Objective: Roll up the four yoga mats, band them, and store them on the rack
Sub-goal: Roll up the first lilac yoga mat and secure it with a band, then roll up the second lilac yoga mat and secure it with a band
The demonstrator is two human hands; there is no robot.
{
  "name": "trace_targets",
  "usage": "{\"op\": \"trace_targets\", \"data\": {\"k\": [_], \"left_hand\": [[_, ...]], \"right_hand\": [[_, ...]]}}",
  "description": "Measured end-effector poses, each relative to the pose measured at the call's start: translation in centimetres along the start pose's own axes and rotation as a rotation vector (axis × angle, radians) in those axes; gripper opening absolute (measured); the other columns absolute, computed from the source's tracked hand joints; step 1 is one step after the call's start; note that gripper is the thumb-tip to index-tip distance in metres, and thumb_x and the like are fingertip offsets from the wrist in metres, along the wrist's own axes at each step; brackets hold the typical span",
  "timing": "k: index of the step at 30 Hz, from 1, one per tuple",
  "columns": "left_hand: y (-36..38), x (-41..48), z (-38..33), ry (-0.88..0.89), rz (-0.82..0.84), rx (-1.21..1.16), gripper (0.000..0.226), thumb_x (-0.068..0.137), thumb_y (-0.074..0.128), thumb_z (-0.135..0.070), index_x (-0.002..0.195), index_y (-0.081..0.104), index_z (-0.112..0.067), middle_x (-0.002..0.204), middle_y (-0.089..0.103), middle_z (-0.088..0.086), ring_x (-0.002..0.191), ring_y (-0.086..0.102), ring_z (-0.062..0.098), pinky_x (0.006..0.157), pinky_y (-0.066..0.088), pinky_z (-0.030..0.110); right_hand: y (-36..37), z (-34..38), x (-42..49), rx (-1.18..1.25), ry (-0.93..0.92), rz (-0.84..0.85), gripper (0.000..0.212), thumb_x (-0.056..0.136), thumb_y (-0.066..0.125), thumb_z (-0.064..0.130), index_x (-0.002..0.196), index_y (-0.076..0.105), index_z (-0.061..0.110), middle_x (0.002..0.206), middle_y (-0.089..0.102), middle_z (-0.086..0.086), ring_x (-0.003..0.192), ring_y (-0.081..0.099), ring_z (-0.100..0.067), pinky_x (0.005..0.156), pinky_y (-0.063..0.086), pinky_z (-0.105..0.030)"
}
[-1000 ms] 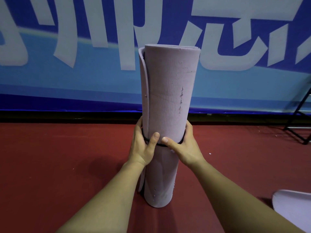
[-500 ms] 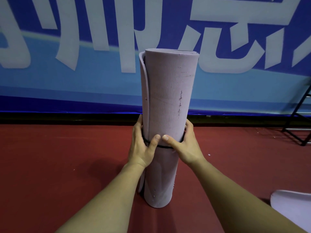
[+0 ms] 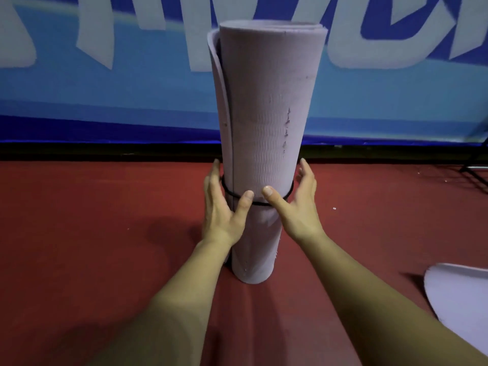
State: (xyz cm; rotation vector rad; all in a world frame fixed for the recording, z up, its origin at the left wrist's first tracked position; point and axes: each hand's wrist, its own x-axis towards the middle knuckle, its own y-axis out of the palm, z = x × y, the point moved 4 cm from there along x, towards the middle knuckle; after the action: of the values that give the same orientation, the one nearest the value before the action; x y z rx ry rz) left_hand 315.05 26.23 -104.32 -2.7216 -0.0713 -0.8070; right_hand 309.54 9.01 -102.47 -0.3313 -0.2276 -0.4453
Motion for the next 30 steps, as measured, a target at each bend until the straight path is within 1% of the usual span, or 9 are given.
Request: {"op": "trace_targets", "data": {"k": [1, 3, 6, 8, 12, 15, 18, 23, 30], "left_hand": [[0.0, -0.5, 0.2, -0.01, -0.006, 0.028, 0.093, 0.085, 0.052, -0.071, 0.158, 0.012, -0.031, 0.162, 0.02, 0.005, 0.15, 0.026, 0.022, 0.12, 0.03, 0.048], [-0.2, -1.8, 0.4, -0.052, -0.053, 0.09, 0.098, 0.086, 0.047, -0.074, 0.158, 0.013, -0.017, 0.159, 0.02, 0.014, 0.149, 0.025, 0.029, 0.119, 0.029, 0.046], [-1.5, -4.4, 0.3, -0.058, -0.207, 0.297, 0.09, 0.089, 0.049, -0.069, 0.15, 0.029, -0.005, 0.146, 0.033, 0.026, 0.137, 0.036, 0.037, 0.113, 0.033, 0.049], [-2.3, -6.7, 0.0, -0.041, -0.199, 0.461, 0.083, 0.088, 0.054, -0.062, 0.144, 0.042, -0.002, 0.139, 0.043, 0.025, 0.13, 0.042, 0.038, 0.107, 0.034, 0.052], [-2.9, -12.0, -1.2, -0.091, 0.048, 0.606, 0.065, 0.089, 0.054, -0.057, 0.138, 0.056, -0.013, 0.137, 0.052, 0.012, 0.126, 0.047, 0.034, 0.102, 0.035, 0.05], [-2.2, -15.6, -4.0, -0.146, 0.251, 0.633, 0.056, 0.089, 0.053, -0.054, 0.131, 0.062, -0.018, 0.136, 0.056, 0.004, 0.125, 0.048, 0.029, 0.102, 0.035, 0.046], [-0.4, -18.0, -7.4, -0.209, 0.53, 0.667, 0.06, 0.09, 0.045, -0.056, 0.132, 0.063, -0.017, 0.139, 0.057, 0.003, 0.13, 0.048, 0.027, 0.107, 0.032, 0.044], [2.5, -18.9, -13.3, -0.246, 0.869, 0.751, 0.058, 0.099, 0.047, -0.051, 0.148, 0.045, -0.021, 0.155, 0.041, 0.002, 0.141, 0.037, 0.025, 0.114, 0.025, 0.041], [5.2, -20.1, -24.1, -0.223, 1.082, 0.775, 0.065, 0.099, 0.03, -0.058, 0.158, 0.024, -0.03, 0.164, 0.027, 0.0, 0.148, 0.025, 0.023, 0.121, 0.014, 0.04]], "right_hand": [[0.1, -0.1, -0.3, -0.004, 0.015, -0.028, 0.132, 0.056, 0.063, 0.094, 0.16, 0.008, 0.035, 0.161, 0.013, 0.009, 0.144, 0.025, -0.005, 0.111, 0.029, -0.03], [0.1, -0.4, -0.9, -0.02, 0.048, -0.099, 0.127, 0.061, 0.058, 0.094, 0.16, 0.009, 0.033, 0.159, 0.013, 0.005, 0.146, 0.023, -0.012, 0.117, 0.026, -0.037], [-0.4, -1.4, -2.9, -0.051, 0.107, -0.199, 0.104, 0.078, 0.053, 0.081, 0.159, 0.016, 0.027, 0.154, 0.019, 0.003, 0.145, 0.026, -0.015, 0.122, 0.023, -0.053], [-1.3, -2.6, -5.2, -0.113, 0.17, -0.219, 0.086, 0.088, 0.049, 0.072, 0.156, 0.023, 0.027, 0.152, 0.026, 0.003, 0.142, 0.032, -0.015, 0.12, 0.023, -0.055], [-4.1, -5.3, -11.7, -0.361, 0.298, -0.085, 0.058, 0.1, 0.056, 0.046, 0.151, 0.04, 0.023, 0.147, 0.046, -0.002, 0.139, 0.037, -0.025, 0.114, 0.026, -0.048], [-6.0, -5.5, -16.5, -0.508, 0.389, 0.1, 0.055, 0.102, 0.053, 0.045, 0.151, 0.043, 0.023, 0.147, 0.048, -0.003, 0.138, 0.037, -0.028, 0.111, 0.031, -0.046], [-7.8, -4.5, -19.6, -0.669, 0.446, 0.301, 0.057, 0.102, 0.049, 0.046, 0.153, 0.039, 0.025, 0.15, 0.044, -0.004, 0.141, 0.033, -0.029, 0.109, 0.035, -0.049], [-12.8, -1.3, -21.2, -0.853, 0.509, 0.489, 0.06, 0.104, 0.039, 0.05, 0.158, 0.029, 0.025, 0.16, 0.034, -0.007, 0.149, 0.022, -0.031, 0.116, 0.026, -0.048], [-21.7, 5.4, -24.1, -0.857, 0.503, 0.55, 0.059, 0.107, 0.032, 0.049, 0.161, 0.025, 0.026, 0.167, 0.026, -0.007, 0.156, 0.014, -0.029, 0.125, 0.013, -0.047]]}}
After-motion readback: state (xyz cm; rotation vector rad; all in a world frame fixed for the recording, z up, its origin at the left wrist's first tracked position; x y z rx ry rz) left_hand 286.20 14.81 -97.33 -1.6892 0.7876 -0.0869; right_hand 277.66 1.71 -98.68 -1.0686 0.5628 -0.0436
